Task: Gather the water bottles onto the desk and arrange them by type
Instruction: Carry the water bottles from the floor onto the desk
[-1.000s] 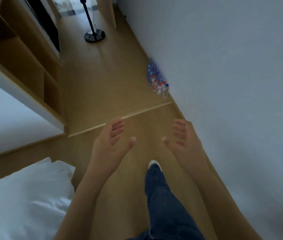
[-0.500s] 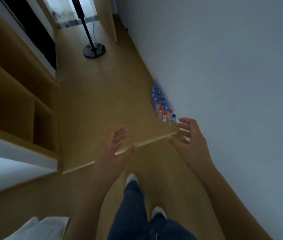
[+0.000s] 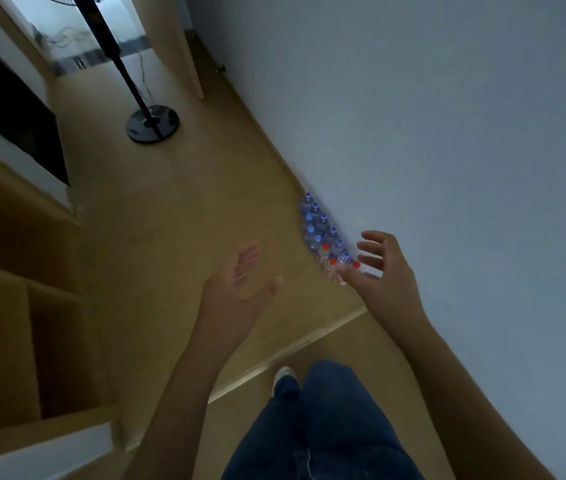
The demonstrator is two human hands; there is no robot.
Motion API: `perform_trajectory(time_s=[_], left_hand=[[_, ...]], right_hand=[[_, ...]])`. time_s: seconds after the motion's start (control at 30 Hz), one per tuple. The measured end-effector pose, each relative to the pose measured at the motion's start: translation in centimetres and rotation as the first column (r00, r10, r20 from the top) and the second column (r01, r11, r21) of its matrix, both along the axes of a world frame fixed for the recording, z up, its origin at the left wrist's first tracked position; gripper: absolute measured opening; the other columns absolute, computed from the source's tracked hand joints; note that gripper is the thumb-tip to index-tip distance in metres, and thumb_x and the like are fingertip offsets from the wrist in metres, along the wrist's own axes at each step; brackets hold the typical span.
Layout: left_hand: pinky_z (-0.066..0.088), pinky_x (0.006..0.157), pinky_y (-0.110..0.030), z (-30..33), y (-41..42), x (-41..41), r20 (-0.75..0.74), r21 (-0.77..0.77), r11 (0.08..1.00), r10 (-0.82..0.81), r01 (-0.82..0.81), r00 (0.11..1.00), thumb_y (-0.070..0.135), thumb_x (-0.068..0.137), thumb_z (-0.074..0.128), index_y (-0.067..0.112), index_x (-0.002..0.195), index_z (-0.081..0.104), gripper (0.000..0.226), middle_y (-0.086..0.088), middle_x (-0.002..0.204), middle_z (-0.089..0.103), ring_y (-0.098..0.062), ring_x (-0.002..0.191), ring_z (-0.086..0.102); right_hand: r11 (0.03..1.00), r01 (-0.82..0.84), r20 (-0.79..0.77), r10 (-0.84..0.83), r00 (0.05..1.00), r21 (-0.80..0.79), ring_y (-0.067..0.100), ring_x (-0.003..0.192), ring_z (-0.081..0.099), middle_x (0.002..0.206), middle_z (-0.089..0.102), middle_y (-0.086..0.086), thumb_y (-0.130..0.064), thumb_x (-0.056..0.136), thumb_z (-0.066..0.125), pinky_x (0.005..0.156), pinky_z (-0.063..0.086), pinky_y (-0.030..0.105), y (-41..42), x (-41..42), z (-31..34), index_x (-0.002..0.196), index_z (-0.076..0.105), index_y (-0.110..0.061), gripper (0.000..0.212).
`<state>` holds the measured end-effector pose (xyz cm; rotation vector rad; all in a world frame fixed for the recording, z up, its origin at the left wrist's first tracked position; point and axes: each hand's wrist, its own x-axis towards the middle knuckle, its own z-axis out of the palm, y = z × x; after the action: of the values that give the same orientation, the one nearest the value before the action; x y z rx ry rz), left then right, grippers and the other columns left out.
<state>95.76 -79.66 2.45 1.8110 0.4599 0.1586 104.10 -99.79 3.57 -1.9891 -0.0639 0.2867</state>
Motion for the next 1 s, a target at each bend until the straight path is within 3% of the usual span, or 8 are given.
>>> perform_trajectory(time_s=[0.17, 0.3, 0.43, 0.53, 0.67, 0.77, 0.87, 1.0], left_hand=[[0.046, 0.099, -0.017, -1.2, 5.8, 8.1, -0.038, -0.017, 1.0, -0.021, 0.021, 0.999, 0.016, 0.081, 0.08, 0.044, 0.115, 0.051, 0.053, 0.022, 0.119, 0.058, 0.003, 0.117, 0.057], [0.046, 0.093, -0.01, -2.4, 10.0, 15.8, -0.065, 0.008, 0.999, -0.051, 0.052, 0.997, 0.017, 0.081, 0.079, 0.042, 0.116, 0.051, 0.05, 0.014, 0.121, 0.06, -0.003, 0.117, 0.058], [0.046, 0.09, -0.008, -3.1, 14.1, 24.4, -0.114, 0.027, 0.994, -0.102, 0.105, 0.988, 0.014, 0.083, 0.078, 0.032, 0.122, 0.052, 0.05, 0.009, 0.121, 0.06, -0.008, 0.118, 0.058], [0.047, 0.091, -0.007, -3.1, 17.0, 30.0, -0.149, 0.039, 0.983, -0.174, 0.182, 0.973, 0.015, 0.084, 0.077, 0.027, 0.126, 0.053, 0.051, 0.008, 0.124, 0.059, -0.008, 0.119, 0.057], [0.051, 0.099, -0.029, -3.2, 20.2, 36.5, -0.178, 0.071, 0.963, -0.244, 0.26, 0.953, 0.022, 0.081, 0.079, 0.026, 0.127, 0.054, 0.052, 0.002, 0.129, 0.06, -0.012, 0.12, 0.058], [0.054, 0.097, -0.037, -4.0, 22.1, 41.2, -0.189, 0.098, 0.944, -0.292, 0.314, 0.937, 0.02, 0.078, 0.082, 0.023, 0.125, 0.056, 0.054, 0.004, 0.124, 0.062, -0.013, 0.117, 0.061], [0.053, 0.095, -0.024, -5.2, 23.9, 45.9, -0.22, -0.015, 0.924, -0.376, 0.382, 0.9, 0.019, 0.078, 0.083, 0.032, 0.119, 0.055, 0.051, 0.015, 0.118, 0.061, -0.009, 0.118, 0.061], [0.045, 0.095, -0.01, -6.9, 27.4, 52.4, -0.255, -0.048, 0.836, -0.54, 0.547, 0.802, 0.025, 0.081, 0.079, 0.026, 0.131, 0.052, 0.057, 0.01, 0.129, 0.06, -0.003, 0.119, 0.057]], right_hand=[[0.998, 0.062, -0.029, -0.062, 0.998, -0.002, 0.011, 0.106, 0.058, 0.116, 0.056, -0.011, -0.016, 0.083, 0.078, 0.094, 0.052, 0.034, 4.9, 6.9, -1.0, 0.127, 0.048, -0.021, 0.054], [0.994, 0.112, -0.069, -0.113, 0.991, -0.008, 0.012, 0.107, 0.057, 0.12, 0.055, -0.007, -0.016, 0.082, 0.078, 0.092, 0.051, 0.032, 8.6, 13.5, -3.3, 0.123, 0.047, -0.025, 0.052], [0.986, 0.165, -0.098, -0.165, 0.981, -0.006, 0.009, 0.103, 0.058, 0.119, 0.056, -0.007, -0.017, 0.082, 0.078, 0.082, 0.047, 0.019, 12.8, 20.9, -5.4, 0.126, 0.048, -0.022, 0.054], [0.974, 0.226, -0.117, -0.226, 0.967, -0.015, 0.014, 0.105, 0.058, 0.118, 0.055, -0.005, -0.016, 0.082, 0.079, 0.085, 0.049, 0.024, 15.8, 26.0, -5.8, 0.129, 0.048, -0.017, 0.056], [0.955, 0.296, -0.132, -0.293, 0.947, 0.0, 0.009, 0.102, 0.057, 0.113, 0.055, -0.01, -0.014, 0.082, 0.078, 0.083, 0.048, 0.02, 18.9, 31.2, -5.5, 0.128, 0.048, -0.018, 0.055], [0.934, 0.356, -0.147, -0.355, 0.923, -0.019, 0.012, 0.105, 0.057, 0.115, 0.054, -0.009, -0.014, 0.083, 0.077, 0.088, 0.048, 0.027, 20.8, 34.2, -5.9, 0.129, 0.048, -0.017, 0.055], [0.901, 0.429, -0.156, -0.433, 0.888, -0.057, 0.012, 0.106, 0.056, 0.117, 0.054, -0.007, -0.014, 0.084, 0.077, 0.087, 0.046, 0.024, 22.8, 36.9, -6.9, 0.131, 0.048, -0.016, 0.056], [0.804, 0.586, -0.182, -0.593, 0.784, -0.096, 0.004, 0.096, 0.057, 0.117, 0.055, -0.007, -0.016, 0.084, 0.077, 0.083, 0.046, 0.021, 25.9, 40.3, -8.7, 0.131, 0.048, -0.018, 0.056]])
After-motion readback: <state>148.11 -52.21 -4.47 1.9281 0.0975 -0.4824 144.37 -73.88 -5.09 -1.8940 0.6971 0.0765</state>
